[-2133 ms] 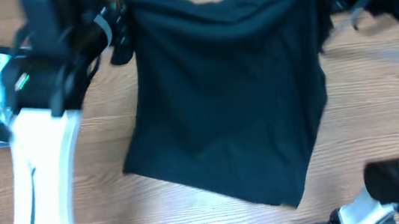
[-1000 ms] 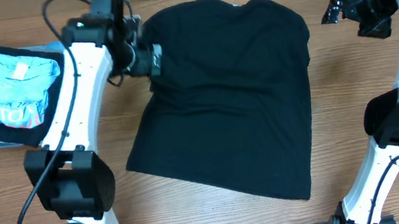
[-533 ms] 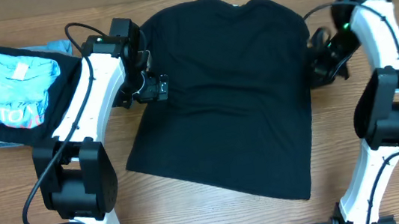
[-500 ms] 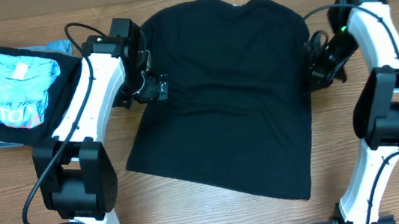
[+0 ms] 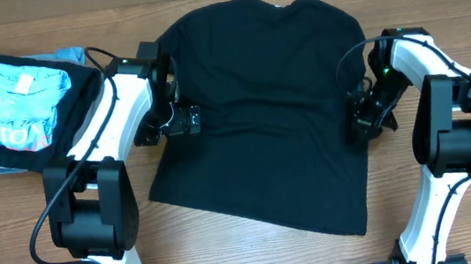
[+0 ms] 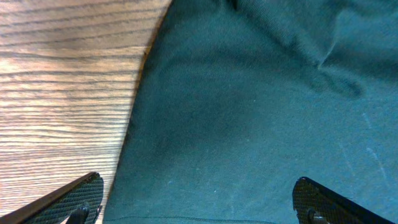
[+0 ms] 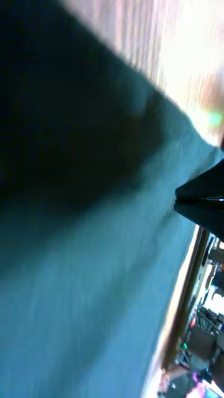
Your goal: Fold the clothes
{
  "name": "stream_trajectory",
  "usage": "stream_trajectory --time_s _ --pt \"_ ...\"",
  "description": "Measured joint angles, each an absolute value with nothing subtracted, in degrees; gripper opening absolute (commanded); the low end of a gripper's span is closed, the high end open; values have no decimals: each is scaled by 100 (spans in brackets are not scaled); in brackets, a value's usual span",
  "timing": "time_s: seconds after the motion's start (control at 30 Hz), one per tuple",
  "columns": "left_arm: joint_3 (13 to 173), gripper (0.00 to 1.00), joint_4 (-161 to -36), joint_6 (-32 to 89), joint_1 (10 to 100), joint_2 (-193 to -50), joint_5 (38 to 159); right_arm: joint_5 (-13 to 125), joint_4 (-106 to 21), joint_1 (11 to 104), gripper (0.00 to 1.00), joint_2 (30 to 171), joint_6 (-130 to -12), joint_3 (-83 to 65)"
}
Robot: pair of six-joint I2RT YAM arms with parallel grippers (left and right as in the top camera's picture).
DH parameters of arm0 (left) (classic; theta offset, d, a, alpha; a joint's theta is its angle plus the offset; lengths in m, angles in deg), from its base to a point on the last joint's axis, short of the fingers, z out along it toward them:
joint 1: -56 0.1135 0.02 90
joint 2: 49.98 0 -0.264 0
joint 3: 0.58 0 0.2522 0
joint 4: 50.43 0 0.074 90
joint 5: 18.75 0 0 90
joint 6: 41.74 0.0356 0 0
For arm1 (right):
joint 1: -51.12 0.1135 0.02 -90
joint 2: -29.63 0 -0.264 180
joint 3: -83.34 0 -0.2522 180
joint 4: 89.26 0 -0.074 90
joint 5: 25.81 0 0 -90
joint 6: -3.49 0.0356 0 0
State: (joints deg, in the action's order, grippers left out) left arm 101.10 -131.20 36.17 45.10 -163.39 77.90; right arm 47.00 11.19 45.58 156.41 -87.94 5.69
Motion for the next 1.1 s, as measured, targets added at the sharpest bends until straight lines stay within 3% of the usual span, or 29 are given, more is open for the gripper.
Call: stream_trajectory --time_s 0.4,0.7,0.87,0.97,1.1 --pt "9988 100 -12897 3619 4510 -16339 7876 6216 385 4601 4 15276 -7048 -255" --pt "9988 100 -12866 3641 4510 -16339 8051 7344 -166 4234 4 15106 -6825 -183" --pt "9988 100 -12755 3643 4510 -16339 8053 7705 -599 3360 6 15241 -6807 316" --pt "9981 100 -12600 3645 4510 -16339 8068 7797 -596 2875 21 15467 -6812 910" --pt "9977 100 -12407 3767 4510 -16339 8070 7351 208 2724 20 15576 -7054 2486"
